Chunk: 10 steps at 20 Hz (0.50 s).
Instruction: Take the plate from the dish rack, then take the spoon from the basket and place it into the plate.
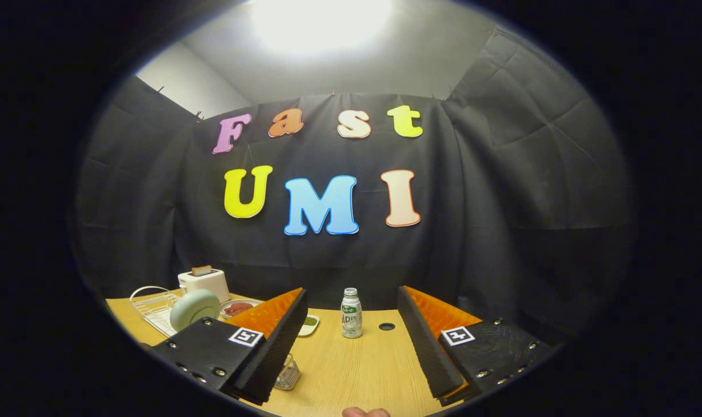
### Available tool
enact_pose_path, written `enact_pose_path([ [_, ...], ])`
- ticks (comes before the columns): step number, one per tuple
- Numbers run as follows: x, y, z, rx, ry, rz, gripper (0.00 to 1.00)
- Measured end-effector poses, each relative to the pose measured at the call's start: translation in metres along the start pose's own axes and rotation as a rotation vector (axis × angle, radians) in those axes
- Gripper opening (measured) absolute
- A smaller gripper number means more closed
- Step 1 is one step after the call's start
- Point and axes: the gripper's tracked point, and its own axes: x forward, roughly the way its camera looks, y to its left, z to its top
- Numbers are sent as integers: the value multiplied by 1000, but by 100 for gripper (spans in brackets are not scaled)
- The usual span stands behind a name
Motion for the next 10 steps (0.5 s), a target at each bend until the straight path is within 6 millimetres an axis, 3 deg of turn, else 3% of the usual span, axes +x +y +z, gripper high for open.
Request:
enact_pose_path([
  [5, -11, 21, 46, -13, -43, -1, 96],
  [10, -3, 58, 60, -12, -28, -48, 96],
])
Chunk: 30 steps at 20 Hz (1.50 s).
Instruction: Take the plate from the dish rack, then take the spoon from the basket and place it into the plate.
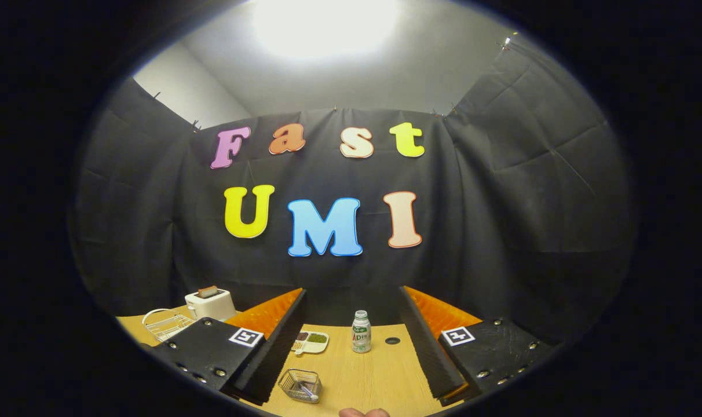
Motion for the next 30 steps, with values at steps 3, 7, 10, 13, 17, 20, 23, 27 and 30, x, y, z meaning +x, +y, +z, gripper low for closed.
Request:
enact_pose_path([
  [3, 5, 29, 6, 9, 1, -7, 96],
  [7, 25, 82, 1, 50, 95, 31, 96],
  [10, 40, 122, -13, 87, 215, 84, 96],
  [13, 53, 161, -31, 112, 345, 141, 96],
  [17, 59, 211, -76, 140, 571, 220, 96],
  [20, 67, 225, -98, 161, 696, 233, 96],
  [23, 75, 235, -115, 151, 787, 234, 96],
  [27, 85, 258, -141, 138, 913, 247, 96],
  [30, 95, 271, -164, 69, 1016, 227, 95],
])
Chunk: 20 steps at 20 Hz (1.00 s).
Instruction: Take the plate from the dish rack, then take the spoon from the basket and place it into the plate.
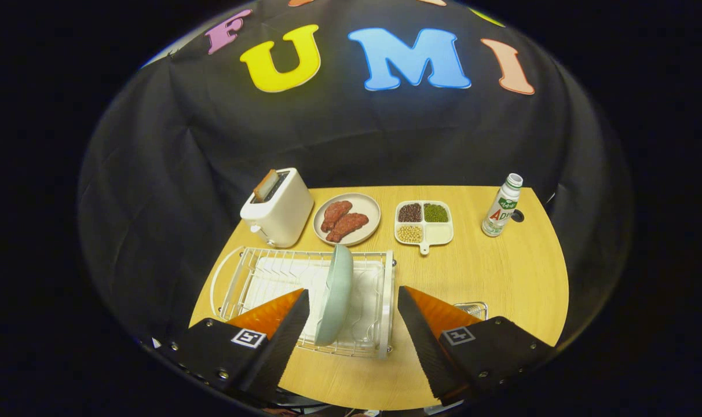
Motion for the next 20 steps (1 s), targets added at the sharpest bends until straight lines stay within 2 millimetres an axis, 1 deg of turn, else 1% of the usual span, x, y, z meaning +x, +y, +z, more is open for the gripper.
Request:
enact_pose_path([
  [2, 19, 6, -2, -8, 49, -25, 88],
  [5, 44, 11, -6, -18, 107, -80, 86],
  [6, 49, 11, -7, -20, 124, -100, 79],
  [7, 56, 13, -11, -27, 141, -121, 75],
  [8, 60, 12, -13, -20, 154, -145, 75],
  [9, 67, 14, -16, -16, 169, -156, 61],
  [11, 75, 6, -18, -25, 195, -225, 60],
  [12, 82, 0, -21, -20, 204, -273, 59],
  [13, 82, 3, -22, -16, 224, -284, 24],
  [14, 88, -1, -25, -6, 238, -307, 25],
  [15, 90, 0, -23, 10, 238, -320, 20],
  [16, 92, 2, -23, 1, 255, -323, 20],
  [17, 89, 3, -22, -20, 270, -321, 20],
  [18, 89, 4, -23, -36, 294, -324, 15],
  [20, 89, 7, -19, -66, 311, -355, 15],
])
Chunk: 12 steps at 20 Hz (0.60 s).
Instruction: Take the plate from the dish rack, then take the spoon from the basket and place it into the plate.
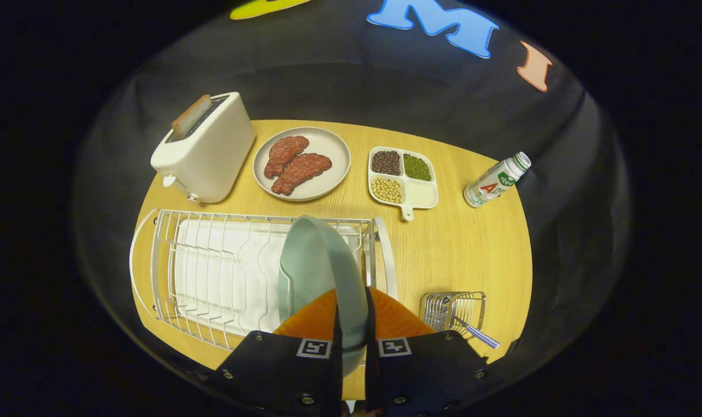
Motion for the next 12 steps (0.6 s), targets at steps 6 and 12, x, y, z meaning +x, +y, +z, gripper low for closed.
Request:
enact_pose_path([
  [6, -15, 9, 7, -89, 34, -92, 15],
  [12, -39, -4, 35, -155, -8, -212, 15],
])
